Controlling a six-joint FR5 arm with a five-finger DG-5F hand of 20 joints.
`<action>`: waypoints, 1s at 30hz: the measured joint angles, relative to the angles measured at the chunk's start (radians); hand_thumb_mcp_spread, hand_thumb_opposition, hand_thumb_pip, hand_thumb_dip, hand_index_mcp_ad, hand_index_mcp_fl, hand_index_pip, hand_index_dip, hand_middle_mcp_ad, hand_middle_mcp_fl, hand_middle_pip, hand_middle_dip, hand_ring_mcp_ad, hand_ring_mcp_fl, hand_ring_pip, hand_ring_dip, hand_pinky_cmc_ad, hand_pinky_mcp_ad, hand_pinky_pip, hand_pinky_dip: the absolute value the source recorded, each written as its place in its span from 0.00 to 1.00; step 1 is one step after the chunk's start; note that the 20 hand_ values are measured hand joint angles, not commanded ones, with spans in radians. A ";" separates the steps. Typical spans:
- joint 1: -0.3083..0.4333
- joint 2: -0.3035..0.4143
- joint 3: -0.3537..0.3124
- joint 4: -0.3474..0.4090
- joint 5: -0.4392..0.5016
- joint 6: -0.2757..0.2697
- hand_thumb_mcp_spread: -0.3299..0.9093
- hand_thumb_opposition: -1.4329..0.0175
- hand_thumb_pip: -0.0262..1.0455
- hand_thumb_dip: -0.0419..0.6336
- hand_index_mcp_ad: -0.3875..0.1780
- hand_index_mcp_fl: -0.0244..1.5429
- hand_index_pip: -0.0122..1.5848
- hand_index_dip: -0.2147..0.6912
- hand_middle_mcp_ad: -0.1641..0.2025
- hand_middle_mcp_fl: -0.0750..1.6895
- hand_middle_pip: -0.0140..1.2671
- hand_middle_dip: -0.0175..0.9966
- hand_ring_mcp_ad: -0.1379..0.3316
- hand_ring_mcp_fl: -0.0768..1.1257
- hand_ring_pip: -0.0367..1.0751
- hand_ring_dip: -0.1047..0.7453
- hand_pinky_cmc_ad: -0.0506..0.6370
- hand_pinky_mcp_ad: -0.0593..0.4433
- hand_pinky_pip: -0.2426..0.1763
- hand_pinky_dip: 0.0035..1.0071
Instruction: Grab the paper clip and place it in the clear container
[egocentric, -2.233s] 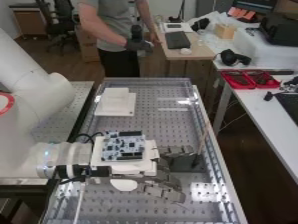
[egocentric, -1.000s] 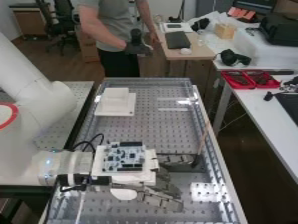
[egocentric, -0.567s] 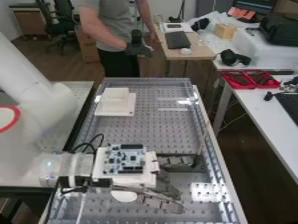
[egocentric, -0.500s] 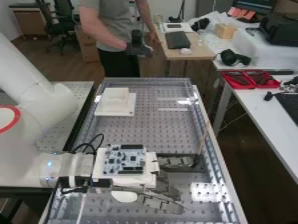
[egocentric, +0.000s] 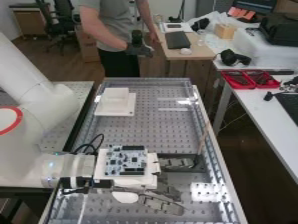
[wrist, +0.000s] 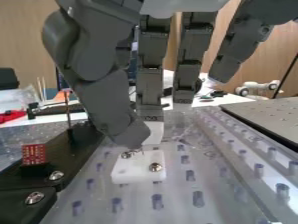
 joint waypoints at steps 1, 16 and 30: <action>0.000 0.000 0.000 0.000 0.000 -0.001 0.79 0.36 0.65 0.50 0.40 0.15 0.07 0.04 0.12 0.40 0.58 0.76 0.36 0.47 0.12 0.72 0.72 0.58 0.74 0.19; 0.001 0.002 -0.003 0.010 0.003 0.000 0.76 0.39 0.66 0.51 0.38 0.15 0.07 0.03 0.15 0.37 0.52 0.72 0.35 0.47 0.12 0.73 0.72 0.58 0.74 0.19; 0.003 0.001 -0.002 0.009 0.006 -0.002 0.78 0.37 0.66 0.51 0.38 0.15 0.07 0.03 0.14 0.42 0.58 0.72 0.35 0.47 0.13 0.73 0.72 0.58 0.74 0.19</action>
